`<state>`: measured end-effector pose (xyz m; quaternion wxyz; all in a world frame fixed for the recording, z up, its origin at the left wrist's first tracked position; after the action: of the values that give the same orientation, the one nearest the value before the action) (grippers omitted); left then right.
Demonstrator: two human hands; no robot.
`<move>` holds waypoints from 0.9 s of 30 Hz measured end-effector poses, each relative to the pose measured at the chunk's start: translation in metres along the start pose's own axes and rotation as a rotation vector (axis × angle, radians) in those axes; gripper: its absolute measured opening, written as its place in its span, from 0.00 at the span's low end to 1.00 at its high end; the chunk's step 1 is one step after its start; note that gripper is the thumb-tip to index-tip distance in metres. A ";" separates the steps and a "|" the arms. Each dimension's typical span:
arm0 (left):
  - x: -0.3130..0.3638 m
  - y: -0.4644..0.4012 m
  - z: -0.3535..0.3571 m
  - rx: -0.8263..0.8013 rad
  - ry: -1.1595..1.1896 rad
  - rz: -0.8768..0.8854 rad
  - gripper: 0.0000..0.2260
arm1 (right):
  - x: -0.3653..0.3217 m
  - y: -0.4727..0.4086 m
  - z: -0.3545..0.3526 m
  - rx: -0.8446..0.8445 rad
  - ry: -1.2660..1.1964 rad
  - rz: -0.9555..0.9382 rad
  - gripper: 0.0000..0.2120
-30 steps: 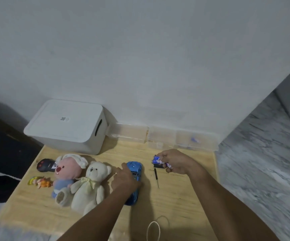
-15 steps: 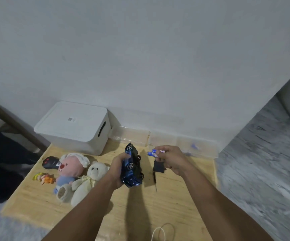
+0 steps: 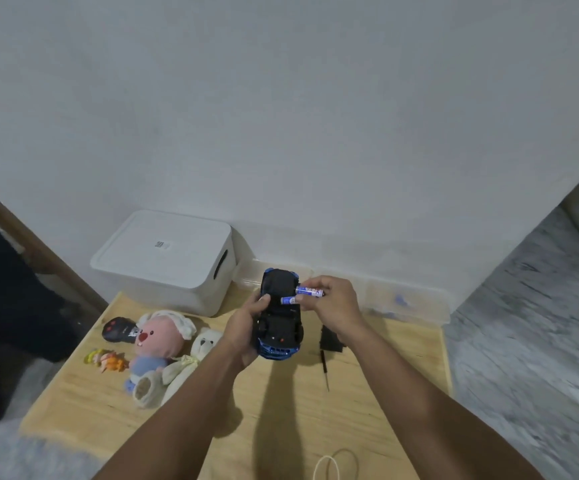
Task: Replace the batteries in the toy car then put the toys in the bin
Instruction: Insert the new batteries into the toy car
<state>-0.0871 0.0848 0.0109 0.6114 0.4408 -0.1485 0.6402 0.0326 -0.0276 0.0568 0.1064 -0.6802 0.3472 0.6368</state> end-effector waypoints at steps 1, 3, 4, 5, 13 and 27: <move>0.004 0.001 0.000 0.003 -0.004 0.026 0.17 | -0.003 0.000 0.003 0.017 0.031 -0.015 0.09; 0.008 0.002 -0.004 0.013 -0.008 0.060 0.18 | -0.008 0.000 0.010 0.056 0.085 -0.044 0.10; 0.011 0.003 -0.005 0.015 -0.020 0.068 0.18 | -0.011 0.000 0.013 0.079 0.105 -0.058 0.10; 0.014 0.005 -0.004 0.011 -0.038 0.069 0.18 | -0.013 0.000 0.016 0.105 0.119 -0.067 0.10; 0.032 0.006 -0.003 -0.047 -0.129 0.077 0.29 | -0.026 0.003 0.037 0.296 0.363 -0.092 0.10; 0.048 -0.005 0.013 0.014 -0.147 0.112 0.28 | -0.047 -0.001 0.044 0.319 0.796 -0.175 0.15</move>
<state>-0.0714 0.1080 0.0521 0.5588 0.4819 -0.2131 0.6404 0.0007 0.0144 0.0939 0.1215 -0.8745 0.3962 0.2519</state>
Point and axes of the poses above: each hand's wrist, its own y-axis away from the middle knuckle, its own z-axis out of the palm, x = y × z, the point moved 5 cm from there along -y, towards the middle knuckle, and after that the axes turned 15 degrees about -x, right-handed, at the moved point
